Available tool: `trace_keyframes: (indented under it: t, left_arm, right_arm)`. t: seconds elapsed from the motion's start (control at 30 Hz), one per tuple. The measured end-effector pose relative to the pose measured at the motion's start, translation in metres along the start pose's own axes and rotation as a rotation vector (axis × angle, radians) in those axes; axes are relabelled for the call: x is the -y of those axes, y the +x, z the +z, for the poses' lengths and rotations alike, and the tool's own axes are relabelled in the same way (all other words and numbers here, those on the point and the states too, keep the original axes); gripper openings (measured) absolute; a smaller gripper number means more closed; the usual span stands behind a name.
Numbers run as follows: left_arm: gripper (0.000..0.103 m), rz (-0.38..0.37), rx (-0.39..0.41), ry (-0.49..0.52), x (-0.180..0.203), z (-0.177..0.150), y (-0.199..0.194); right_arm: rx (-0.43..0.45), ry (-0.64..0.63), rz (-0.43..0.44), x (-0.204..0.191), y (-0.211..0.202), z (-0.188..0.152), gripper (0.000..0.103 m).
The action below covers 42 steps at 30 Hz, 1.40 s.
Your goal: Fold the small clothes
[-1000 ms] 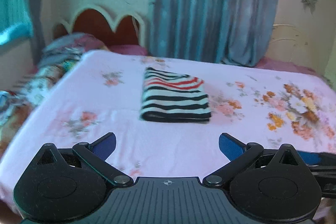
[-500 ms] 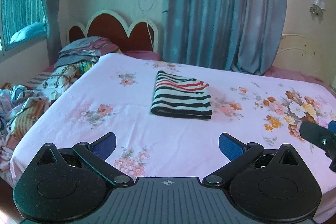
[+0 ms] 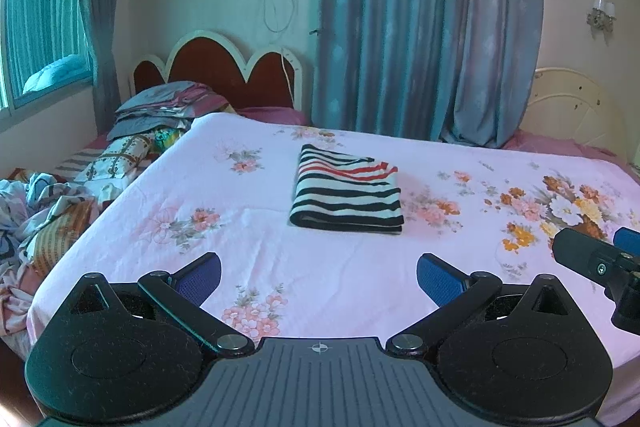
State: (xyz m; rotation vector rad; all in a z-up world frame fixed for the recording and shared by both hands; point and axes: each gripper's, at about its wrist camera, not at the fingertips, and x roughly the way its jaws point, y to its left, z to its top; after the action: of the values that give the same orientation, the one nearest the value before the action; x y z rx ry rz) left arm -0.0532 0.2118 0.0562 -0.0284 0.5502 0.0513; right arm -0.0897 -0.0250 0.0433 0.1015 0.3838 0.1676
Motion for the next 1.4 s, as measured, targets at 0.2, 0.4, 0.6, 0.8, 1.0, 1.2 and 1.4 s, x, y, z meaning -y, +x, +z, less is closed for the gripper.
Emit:
trace_keyframes:
  t: [0.2, 0.4, 0.6, 0.8, 1.0, 1.2, 1.4]
  left_arm:
    - [0.103, 0.006, -0.002, 0.005, 0.001, 0.0, 0.002]
    - [0.103, 0.003, -0.008, 0.001, 0.003, -0.001, 0.004]
    - [0.103, 0.009, -0.005, 0.007, 0.002, -0.001, 0.007]
    - [0.103, 0.012, -0.009, 0.009, 0.002, -0.002, 0.008]
    - [0.103, 0.012, -0.018, 0.004, 0.001, -0.002, 0.011]
    - [0.103, 0.011, -0.018, 0.005, 0.001, -0.002, 0.012]
    - [0.103, 0.009, -0.024, 0.006, 0.002, -0.002, 0.014]
  right_arm:
    - [-0.005, 0.001, 0.003, -0.001, 0.001, -0.001, 0.099]
    - [-0.009, 0.0, 0.002, -0.002, 0.002, -0.001, 0.099]
    - [-0.011, 0.003, 0.003, -0.002, 0.004, -0.002, 0.099]
    - [-0.018, 0.005, 0.005, -0.005, 0.006, -0.003, 0.1]
    - [-0.024, 0.004, 0.009, -0.007, 0.008, -0.004, 0.1]
    - [-0.024, 0.005, 0.009, -0.007, 0.008, -0.004, 0.1]
    - [-0.027, 0.006, 0.009, -0.007, 0.008, -0.004, 0.1]
